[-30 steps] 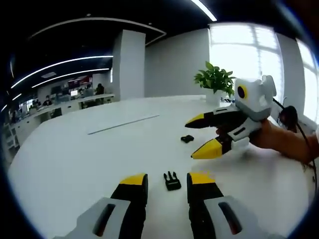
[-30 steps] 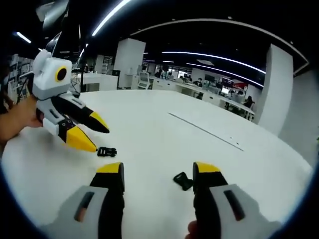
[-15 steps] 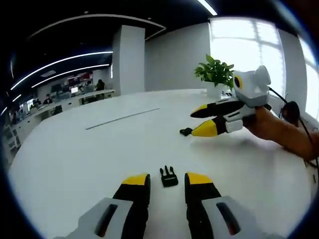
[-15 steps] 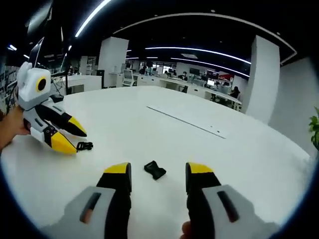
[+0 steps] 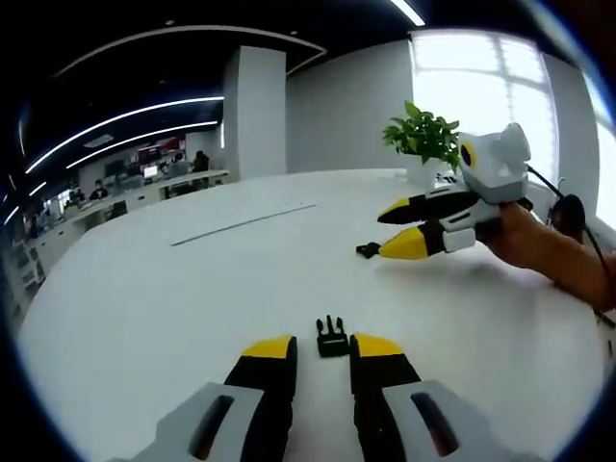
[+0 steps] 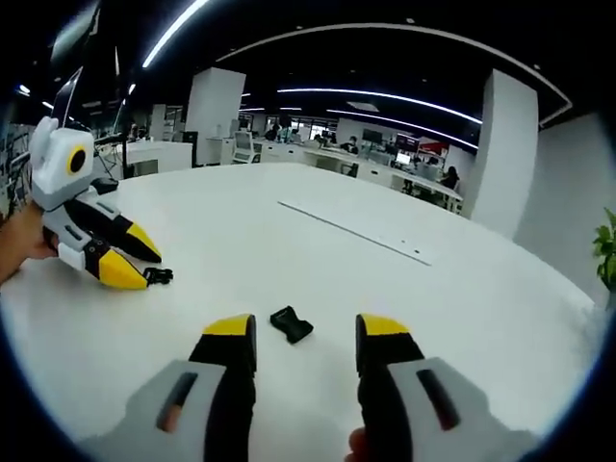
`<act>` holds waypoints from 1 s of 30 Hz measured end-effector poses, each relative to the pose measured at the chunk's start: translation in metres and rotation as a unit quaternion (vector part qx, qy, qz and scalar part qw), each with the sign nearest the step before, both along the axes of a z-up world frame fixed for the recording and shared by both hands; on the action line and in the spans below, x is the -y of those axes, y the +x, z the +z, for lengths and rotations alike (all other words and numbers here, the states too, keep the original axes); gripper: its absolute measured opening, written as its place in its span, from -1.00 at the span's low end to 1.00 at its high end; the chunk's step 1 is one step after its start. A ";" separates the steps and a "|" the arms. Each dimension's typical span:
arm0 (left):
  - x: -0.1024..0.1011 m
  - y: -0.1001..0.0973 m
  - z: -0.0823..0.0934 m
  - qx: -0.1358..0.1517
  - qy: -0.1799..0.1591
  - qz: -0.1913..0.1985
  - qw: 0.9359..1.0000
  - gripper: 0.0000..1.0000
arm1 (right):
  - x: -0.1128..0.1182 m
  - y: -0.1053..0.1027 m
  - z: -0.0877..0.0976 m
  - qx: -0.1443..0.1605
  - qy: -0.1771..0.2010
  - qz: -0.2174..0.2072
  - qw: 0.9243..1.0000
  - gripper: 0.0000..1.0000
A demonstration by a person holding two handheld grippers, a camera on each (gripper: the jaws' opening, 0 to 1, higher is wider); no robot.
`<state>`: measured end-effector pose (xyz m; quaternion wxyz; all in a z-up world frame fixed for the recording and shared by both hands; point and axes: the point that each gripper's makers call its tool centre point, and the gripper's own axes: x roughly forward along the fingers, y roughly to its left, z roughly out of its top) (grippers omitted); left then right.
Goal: Snap the two parts of the plastic buckle together until the buckle closes and remains connected.
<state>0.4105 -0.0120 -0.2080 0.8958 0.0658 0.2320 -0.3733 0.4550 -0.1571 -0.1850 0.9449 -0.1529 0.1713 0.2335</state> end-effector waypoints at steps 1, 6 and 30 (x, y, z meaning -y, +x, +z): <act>0.000 0.000 0.000 0.000 0.000 -0.001 1.000 -0.58 | 0.000 0.000 0.000 0.000 0.000 0.000 1.000 -0.18; 0.002 -0.002 0.000 0.000 0.000 -0.005 1.000 -0.64 | 0.000 -0.001 0.001 -0.002 0.006 0.001 1.000 -0.22; 0.003 0.001 -0.001 0.001 -0.002 -0.003 1.000 -0.75 | -0.018 -0.004 -0.014 -0.037 0.052 0.048 0.997 -0.25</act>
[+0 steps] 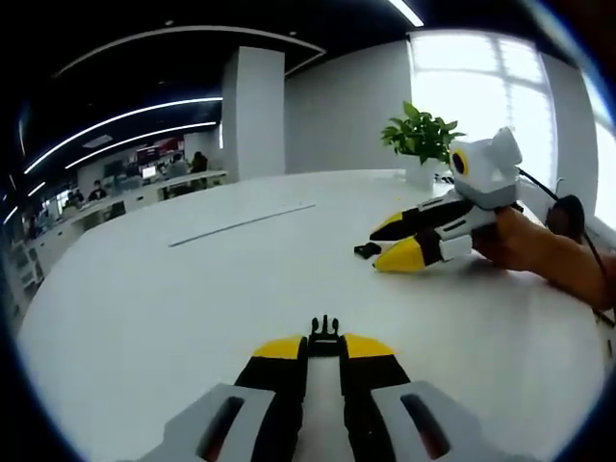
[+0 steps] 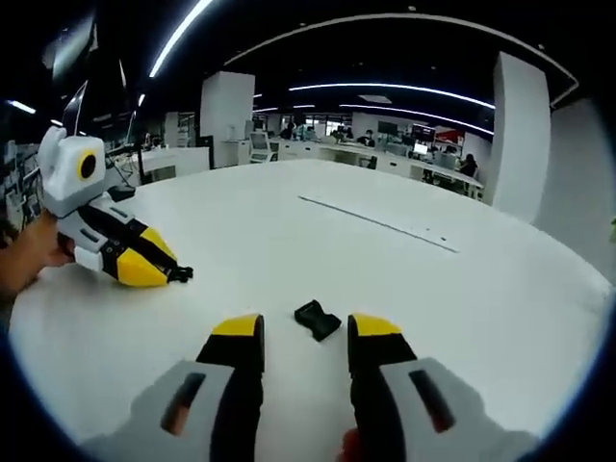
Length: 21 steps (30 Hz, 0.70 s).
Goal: Snap the two parts of the plastic buckle together until the buckle closes and remains connected.
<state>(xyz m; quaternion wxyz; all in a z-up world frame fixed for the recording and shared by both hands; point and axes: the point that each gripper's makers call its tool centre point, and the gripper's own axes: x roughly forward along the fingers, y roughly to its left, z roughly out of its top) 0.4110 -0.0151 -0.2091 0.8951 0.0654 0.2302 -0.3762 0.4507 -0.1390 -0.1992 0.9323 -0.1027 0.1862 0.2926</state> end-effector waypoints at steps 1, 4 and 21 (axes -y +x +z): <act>0.000 0.000 0.000 0.000 0.000 0.000 1.000 -0.75 | -0.001 0.000 0.000 0.002 0.000 0.002 1.000 -0.21; 0.000 0.000 0.000 0.000 -0.001 0.000 1.000 -0.75 | -0.003 -0.001 0.000 0.002 0.001 0.009 1.000 -0.21; -0.001 0.000 0.000 -0.001 -0.004 -0.001 1.000 -0.75 | -0.023 -0.023 -0.001 -0.057 0.032 0.057 0.996 -0.54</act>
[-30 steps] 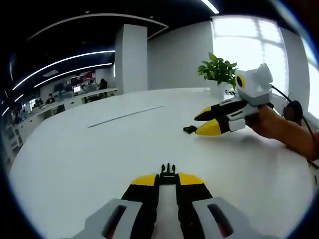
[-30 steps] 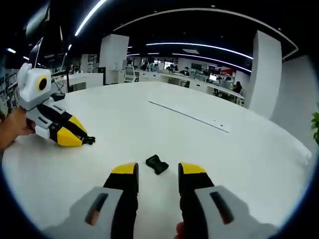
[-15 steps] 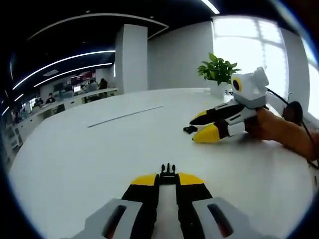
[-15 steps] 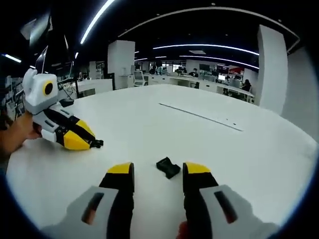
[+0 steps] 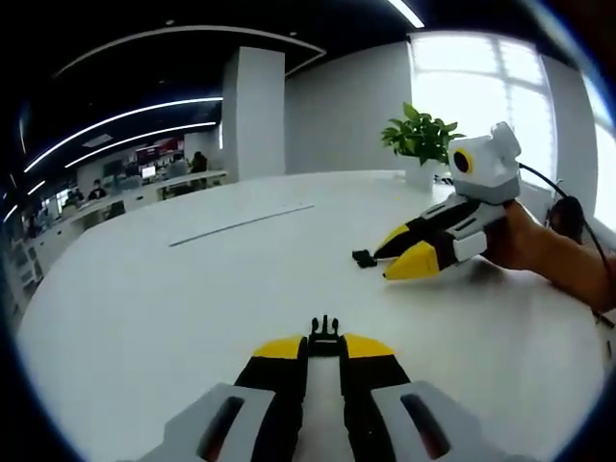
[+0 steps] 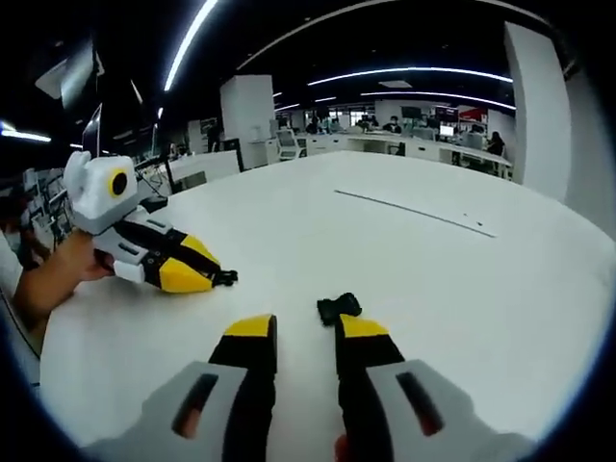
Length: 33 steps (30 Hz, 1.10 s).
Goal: Snap the two parts of the plastic buckle together until the buckle closes and remains connected.
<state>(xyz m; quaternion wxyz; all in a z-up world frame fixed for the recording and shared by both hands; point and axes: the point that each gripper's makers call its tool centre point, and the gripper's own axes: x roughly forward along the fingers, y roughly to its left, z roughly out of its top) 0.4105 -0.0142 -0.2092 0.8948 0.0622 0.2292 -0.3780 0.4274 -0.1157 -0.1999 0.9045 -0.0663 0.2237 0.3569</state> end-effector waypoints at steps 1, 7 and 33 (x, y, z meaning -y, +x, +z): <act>0.000 0.000 0.000 0.000 0.000 0.000 1.000 -0.75 | -0.002 -0.001 0.000 -0.001 0.000 0.004 1.000 -0.54; 0.000 0.000 0.000 0.000 0.000 0.000 1.000 -0.75 | -0.010 -0.007 0.001 0.002 0.002 0.029 1.000 -0.54; 0.001 0.000 0.000 -0.001 -0.002 -0.001 1.000 -0.75 | 0.008 0.004 0.000 0.014 -0.019 -0.008 1.000 -0.49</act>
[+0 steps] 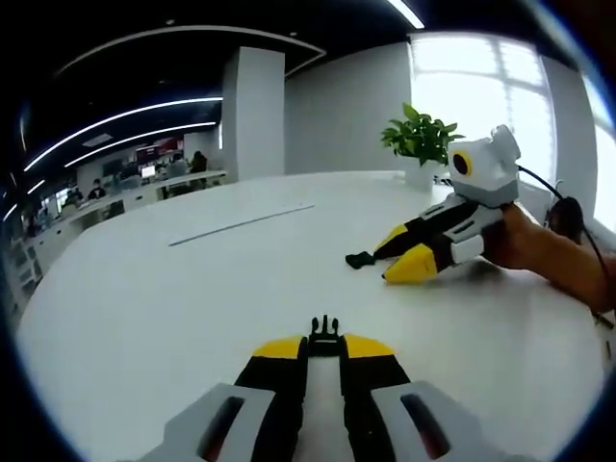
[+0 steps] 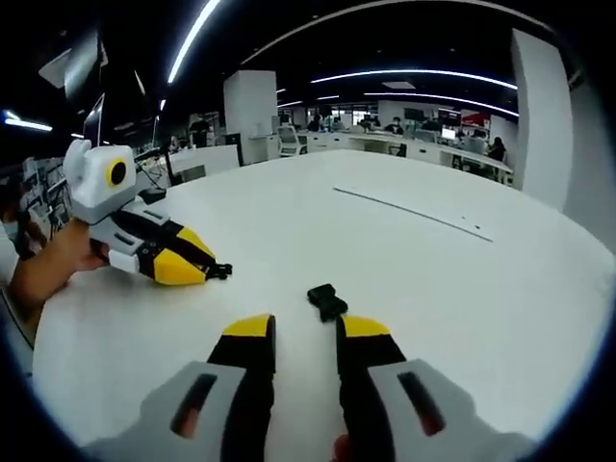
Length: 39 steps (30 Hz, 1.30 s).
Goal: Snap the two parts of the plastic buckle together until the buckle closes and remains connected.
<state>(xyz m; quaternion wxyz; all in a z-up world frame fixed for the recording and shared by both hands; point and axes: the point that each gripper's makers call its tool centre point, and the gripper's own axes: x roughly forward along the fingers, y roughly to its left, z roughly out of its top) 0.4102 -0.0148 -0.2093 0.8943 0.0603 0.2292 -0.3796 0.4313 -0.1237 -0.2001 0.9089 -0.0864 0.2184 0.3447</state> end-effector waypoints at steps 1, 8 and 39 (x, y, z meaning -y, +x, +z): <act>0.000 0.000 0.000 0.000 0.000 0.000 1.000 -0.75 | 0.001 0.001 0.000 0.002 0.000 -0.002 1.000 -0.47; 0.000 0.000 0.000 0.000 -0.001 -0.001 1.000 -0.75 | 0.001 0.011 -0.002 0.031 -0.014 0.003 0.999 -0.45; -0.001 0.000 0.000 0.001 -0.003 0.000 1.000 -0.75 | 0.001 0.018 -0.002 0.036 -0.017 -0.003 0.999 -0.69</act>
